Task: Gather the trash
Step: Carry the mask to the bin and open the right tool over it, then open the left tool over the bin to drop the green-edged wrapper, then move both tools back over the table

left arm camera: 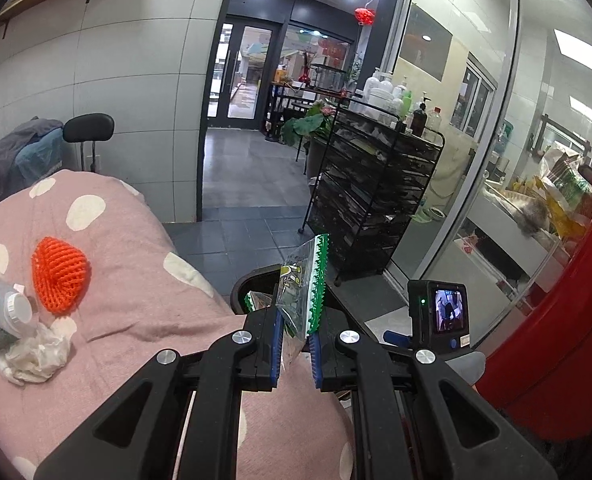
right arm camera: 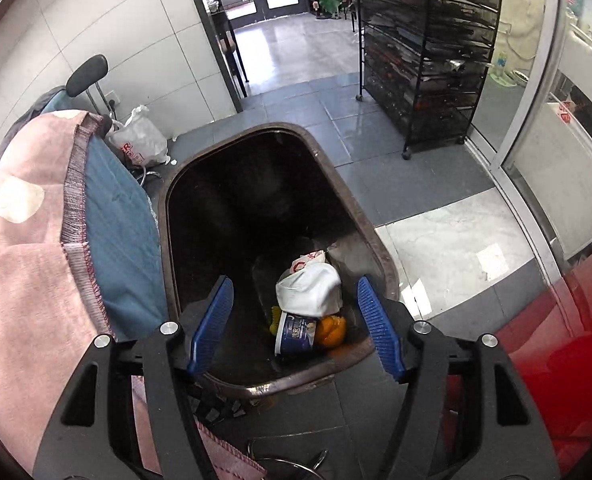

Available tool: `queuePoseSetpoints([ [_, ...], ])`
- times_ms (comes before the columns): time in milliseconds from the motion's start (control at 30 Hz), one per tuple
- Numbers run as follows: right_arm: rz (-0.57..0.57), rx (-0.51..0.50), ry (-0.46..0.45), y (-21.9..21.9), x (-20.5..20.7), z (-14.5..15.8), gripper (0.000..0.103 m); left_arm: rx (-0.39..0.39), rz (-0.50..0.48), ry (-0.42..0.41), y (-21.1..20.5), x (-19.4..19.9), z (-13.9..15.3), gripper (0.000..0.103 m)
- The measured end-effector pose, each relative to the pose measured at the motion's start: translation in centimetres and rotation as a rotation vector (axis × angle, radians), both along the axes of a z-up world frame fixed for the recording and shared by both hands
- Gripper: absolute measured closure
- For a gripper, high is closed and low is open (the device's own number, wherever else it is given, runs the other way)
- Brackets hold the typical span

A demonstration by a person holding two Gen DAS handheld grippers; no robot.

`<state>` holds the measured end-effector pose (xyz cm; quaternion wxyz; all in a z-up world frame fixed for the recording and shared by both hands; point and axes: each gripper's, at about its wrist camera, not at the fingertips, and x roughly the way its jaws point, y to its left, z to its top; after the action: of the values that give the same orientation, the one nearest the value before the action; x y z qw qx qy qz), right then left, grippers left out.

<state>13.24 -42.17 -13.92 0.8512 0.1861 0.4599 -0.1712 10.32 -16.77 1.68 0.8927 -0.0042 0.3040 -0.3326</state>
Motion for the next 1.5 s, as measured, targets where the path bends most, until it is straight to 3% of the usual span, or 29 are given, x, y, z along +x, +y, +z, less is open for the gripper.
queuePoseSetpoints([
  [233, -0.046, -0.009, -0.031, -0.7, -1.9, 1.5, 0.037, 0.01, -0.081, 0.055, -4.0, 0.6, -1.2, 0.092],
  [333, -0.071, -0.018, -0.039, -1.3, -2.4, 2.0, 0.029, 0.025, -0.105, 0.067, -5.4, 0.8, -1.7, 0.092],
  [767, -0.131, -0.013, -0.028, -3.4, -3.6, 1.8, 0.028, 0.11, -0.154, 0.123, -10.0, 2.3, -4.4, 0.092],
  [833, -0.135, -0.015, -0.026, -3.6, -3.6, 1.7, 0.028, 0.128, -0.157, 0.116, -10.5, 2.5, -4.5, 0.085],
  [900, -0.14, -0.016, -0.027, -3.7, -3.6, 1.8, 0.028, 0.151, -0.151, 0.097, -10.8, 2.3, -4.5, 0.057],
  [1000, -0.141, -0.018, -0.03, -3.8, -3.7, 1.9, 0.028, 0.139, -0.135, 0.071, -10.4, 2.0, -4.4, 0.027],
  [1200, -0.138, -0.014, -0.035, -3.8, -3.6, 2.0, 0.027, 0.127, -0.101, 0.032, -9.3, 1.6, -3.9, 0.014],
  [1500, -0.087, -0.016, -0.068, -2.7, -3.3, 3.1, 0.025, 0.096, -0.076, 0.008, -6.6, 0.4, -2.6, 0.008],
])
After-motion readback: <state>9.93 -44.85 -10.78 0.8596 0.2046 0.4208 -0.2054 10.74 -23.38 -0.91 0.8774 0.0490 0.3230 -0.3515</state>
